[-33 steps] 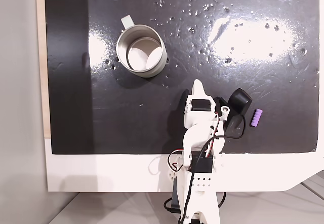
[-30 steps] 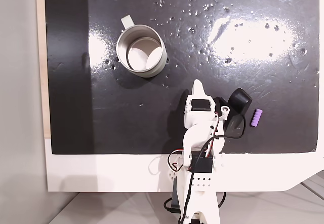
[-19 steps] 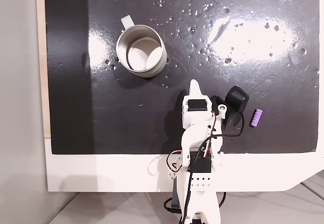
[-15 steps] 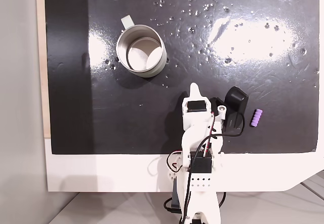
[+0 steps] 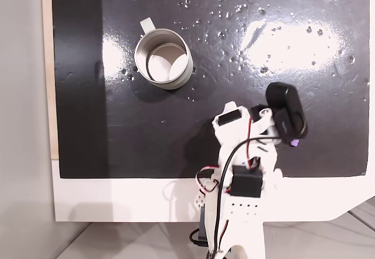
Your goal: Grasp a pengrip and put it in the cup.
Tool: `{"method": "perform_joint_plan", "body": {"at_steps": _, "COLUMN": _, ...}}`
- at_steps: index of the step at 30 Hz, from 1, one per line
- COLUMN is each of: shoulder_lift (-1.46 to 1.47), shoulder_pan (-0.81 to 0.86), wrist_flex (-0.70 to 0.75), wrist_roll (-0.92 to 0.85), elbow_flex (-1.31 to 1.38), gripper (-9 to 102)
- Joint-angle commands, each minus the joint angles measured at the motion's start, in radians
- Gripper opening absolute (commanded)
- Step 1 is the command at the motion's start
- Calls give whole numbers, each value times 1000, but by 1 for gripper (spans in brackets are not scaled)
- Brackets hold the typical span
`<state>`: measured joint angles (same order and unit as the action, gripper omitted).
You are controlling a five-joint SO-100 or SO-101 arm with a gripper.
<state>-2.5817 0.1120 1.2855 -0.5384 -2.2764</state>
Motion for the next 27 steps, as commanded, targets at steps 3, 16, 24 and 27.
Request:
{"method": "perform_joint_plan", "body": {"at_steps": 3, "shoulder_lift": 235, "shoulder_pan": 97, "wrist_flex": 129, "wrist_roll": -210, "elbow_flex": 324, "gripper": 0}}
{"method": "perform_joint_plan", "body": {"at_steps": 16, "shoulder_lift": 327, "shoulder_pan": 391, "wrist_flex": 124, "wrist_roll": -756, "elbow_flex": 287, "gripper": 0}}
{"method": "perform_joint_plan", "body": {"at_steps": 24, "shoulder_lift": 264, "shoulder_pan": 491, "wrist_flex": -94, "wrist_roll": -899, "elbow_flex": 26, "gripper": 0}}
{"method": "perform_joint_plan", "body": {"at_steps": 27, "shoulder_lift": 278, "shoulder_pan": 523, "wrist_flex": -176, "wrist_roll": -939, "elbow_flex": -38, "gripper": 0}}
